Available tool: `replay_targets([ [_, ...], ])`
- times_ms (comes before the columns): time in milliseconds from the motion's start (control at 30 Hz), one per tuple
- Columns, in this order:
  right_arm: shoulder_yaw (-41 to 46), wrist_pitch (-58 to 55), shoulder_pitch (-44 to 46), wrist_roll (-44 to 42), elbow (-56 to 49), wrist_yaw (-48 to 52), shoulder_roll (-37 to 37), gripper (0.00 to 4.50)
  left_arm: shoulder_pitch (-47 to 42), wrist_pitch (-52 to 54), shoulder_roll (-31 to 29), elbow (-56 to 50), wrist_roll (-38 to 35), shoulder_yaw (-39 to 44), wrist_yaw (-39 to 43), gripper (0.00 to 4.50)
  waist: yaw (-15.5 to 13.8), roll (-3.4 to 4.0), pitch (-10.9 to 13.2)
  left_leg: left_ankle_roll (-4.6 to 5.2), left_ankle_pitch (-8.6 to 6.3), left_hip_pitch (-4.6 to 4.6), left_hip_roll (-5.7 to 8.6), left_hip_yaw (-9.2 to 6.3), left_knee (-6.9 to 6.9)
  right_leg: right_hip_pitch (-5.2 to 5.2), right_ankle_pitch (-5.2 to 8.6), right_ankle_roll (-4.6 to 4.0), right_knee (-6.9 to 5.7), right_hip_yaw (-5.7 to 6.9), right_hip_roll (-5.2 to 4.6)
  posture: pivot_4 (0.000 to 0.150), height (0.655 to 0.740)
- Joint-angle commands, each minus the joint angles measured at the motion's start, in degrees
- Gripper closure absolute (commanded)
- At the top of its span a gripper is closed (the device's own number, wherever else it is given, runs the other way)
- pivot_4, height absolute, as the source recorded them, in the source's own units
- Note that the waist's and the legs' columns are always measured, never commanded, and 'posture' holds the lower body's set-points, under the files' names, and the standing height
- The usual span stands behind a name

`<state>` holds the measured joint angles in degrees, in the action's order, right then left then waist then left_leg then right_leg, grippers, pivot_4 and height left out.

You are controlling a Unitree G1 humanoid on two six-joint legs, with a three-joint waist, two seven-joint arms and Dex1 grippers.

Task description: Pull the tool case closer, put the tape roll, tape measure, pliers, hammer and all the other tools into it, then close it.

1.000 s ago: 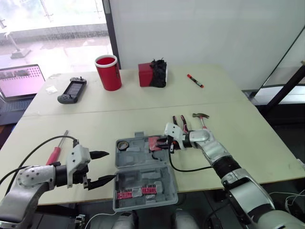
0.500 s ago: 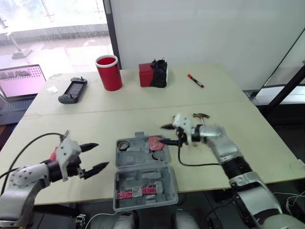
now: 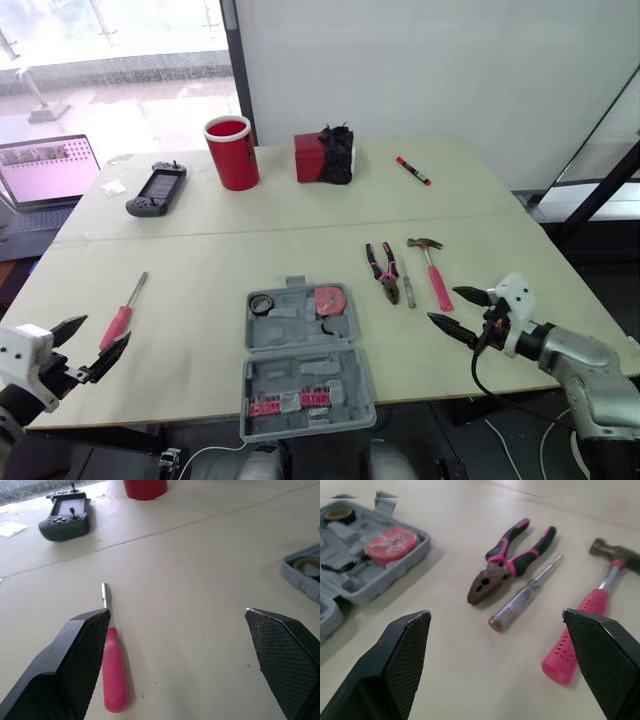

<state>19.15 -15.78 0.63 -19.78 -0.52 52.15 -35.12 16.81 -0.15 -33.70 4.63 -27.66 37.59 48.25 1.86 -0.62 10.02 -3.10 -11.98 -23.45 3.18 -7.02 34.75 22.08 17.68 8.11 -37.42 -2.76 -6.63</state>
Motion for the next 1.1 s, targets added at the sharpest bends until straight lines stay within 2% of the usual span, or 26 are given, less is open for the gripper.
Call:
replay_targets([
  [33,9.96,3.22,-4.54,-3.66,4.97,-1.46,-0.55,0.05,4.39,-3.17,2.03,3.98,-0.68,3.89,-0.47,0.0,-0.21,-0.04,-0.01,0.11,-0.08,0.0,0.02,0.05,-0.04,-0.07,-0.04,0.07,0.18,0.0,-0.04,0.15,0.74],
  [300,12.6,3.6,-5.05,-5.66,7.76,-2.79,-1.15,0.05,5.92,-3.43,2.62,4.52,-2.53,4.54,-0.37,0.0,-0.85,-0.08,-0.04,0.19,-0.22,0.15,-0.1,0.23,0.25,-0.36,0.01,-0.14,0.3,-0.07,0.0,0.15,0.74],
  [567,9.75,-0.01,-2.81,-7.36,3.04,-2.64,-1.65,0.05,4.57,1.09,2.39,-2.15,-4.92,2.08,-0.76,0.0,-1.05,-0.07,-0.05,0.2,-0.23,0.05,-0.02,0.27,0.23,-0.32,0.02,-0.08,0.45,-0.08,-0.14,0.15,0.74],
  [767,4.68,-6.93,-2.39,-8.98,-7.07,-2.54,-3.62,0.05,3.44,10.02,-1.49,-10.49,-8.93,-1.6,2.13,0.0,-1.06,-0.07,-0.05,0.2,-0.23,0.05,-0.02,0.27,0.24,-0.32,0.02,-0.09,0.44,-0.08,-0.14,0.15,0.74],
  [933,-2.07,-13.43,-0.67,-8.18,-14.41,-6.42,-3.22,0.05,-0.48,15.45,-6.39,-18.56,-7.44,-9.55,3.74,0.0,-1.13,-0.08,-0.05,0.2,-0.23,0.05,-0.02,0.25,0.25,-0.32,0.02,-0.09,0.43,-0.07,-0.13,0.15,0.74],
  [1067,-5.75,-17.65,0.67,-7.7,-18.12,-13.73,0.81,0.05,-7.37,24.25,-11.54,-28.06,-12.16,-16.54,4.71,0.0,-1.28,-0.13,-0.04,0.2,-0.23,0.0,0.0,0.25,0.23,-0.29,0.02,-0.08,0.46,-0.07,-0.13,0.15,0.74],
  [1100,-7.13,-17.77,0.99,-6.66,-18.99,-15.89,2.3,0.05,-11.33,26.67,-12.82,-29.83,-13.88,-18.47,4.94,0.0,-1.25,-0.13,-0.04,0.2,-0.23,-0.02,0.01,0.24,0.23,-0.26,0.02,-0.08,0.45,-0.07,-0.13,0.15,0.74],
])
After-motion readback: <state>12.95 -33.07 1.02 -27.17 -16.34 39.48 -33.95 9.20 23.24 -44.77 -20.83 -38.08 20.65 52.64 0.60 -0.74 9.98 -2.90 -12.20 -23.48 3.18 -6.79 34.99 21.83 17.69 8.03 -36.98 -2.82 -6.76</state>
